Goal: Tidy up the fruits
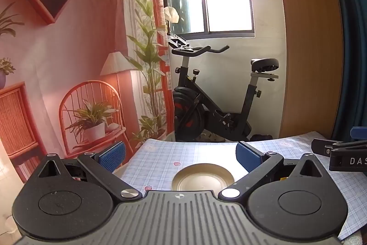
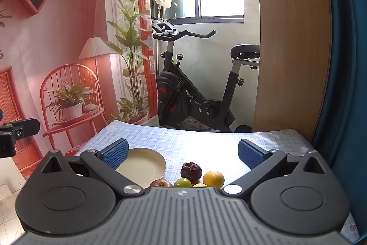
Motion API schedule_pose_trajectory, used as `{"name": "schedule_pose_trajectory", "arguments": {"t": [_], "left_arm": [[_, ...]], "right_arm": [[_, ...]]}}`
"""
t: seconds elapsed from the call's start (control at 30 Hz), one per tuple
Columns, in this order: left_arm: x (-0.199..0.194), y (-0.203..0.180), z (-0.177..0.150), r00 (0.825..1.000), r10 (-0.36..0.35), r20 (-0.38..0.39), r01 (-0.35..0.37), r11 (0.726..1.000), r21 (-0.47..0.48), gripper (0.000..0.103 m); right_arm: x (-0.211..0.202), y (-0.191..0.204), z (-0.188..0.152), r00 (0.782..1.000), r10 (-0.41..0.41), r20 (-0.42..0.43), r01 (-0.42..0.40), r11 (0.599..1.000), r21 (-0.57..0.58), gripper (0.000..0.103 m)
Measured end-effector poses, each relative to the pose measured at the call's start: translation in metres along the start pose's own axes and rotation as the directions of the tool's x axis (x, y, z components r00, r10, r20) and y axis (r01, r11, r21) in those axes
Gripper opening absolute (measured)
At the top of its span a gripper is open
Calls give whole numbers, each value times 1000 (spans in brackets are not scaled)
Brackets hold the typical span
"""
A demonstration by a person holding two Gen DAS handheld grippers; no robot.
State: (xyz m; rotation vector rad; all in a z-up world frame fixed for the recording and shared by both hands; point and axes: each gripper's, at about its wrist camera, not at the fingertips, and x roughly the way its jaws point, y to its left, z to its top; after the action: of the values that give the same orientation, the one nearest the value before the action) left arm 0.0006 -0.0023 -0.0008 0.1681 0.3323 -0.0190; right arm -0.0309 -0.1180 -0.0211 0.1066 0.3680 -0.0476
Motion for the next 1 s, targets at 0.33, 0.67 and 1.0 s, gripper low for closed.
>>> {"name": "schedule_pose_trajectory", "arguments": {"t": [0.33, 0.67, 1.0], "left_arm": [[-1, -1, 0, 1000, -6, 2, 6, 1000, -20, 103], [0, 1, 0, 1000, -18, 0, 18, 1000, -26, 103], [-1, 5, 0, 999, -35, 1, 35, 999, -31, 103]], "right_arm": [[-1, 1, 1, 1000, 0, -3, 0, 1000, 1, 103], [-3, 2, 1, 1000, 0, -1, 0, 1000, 1, 103], [-2, 2, 0, 1000, 0, 1, 0, 1000, 0, 103]]}}
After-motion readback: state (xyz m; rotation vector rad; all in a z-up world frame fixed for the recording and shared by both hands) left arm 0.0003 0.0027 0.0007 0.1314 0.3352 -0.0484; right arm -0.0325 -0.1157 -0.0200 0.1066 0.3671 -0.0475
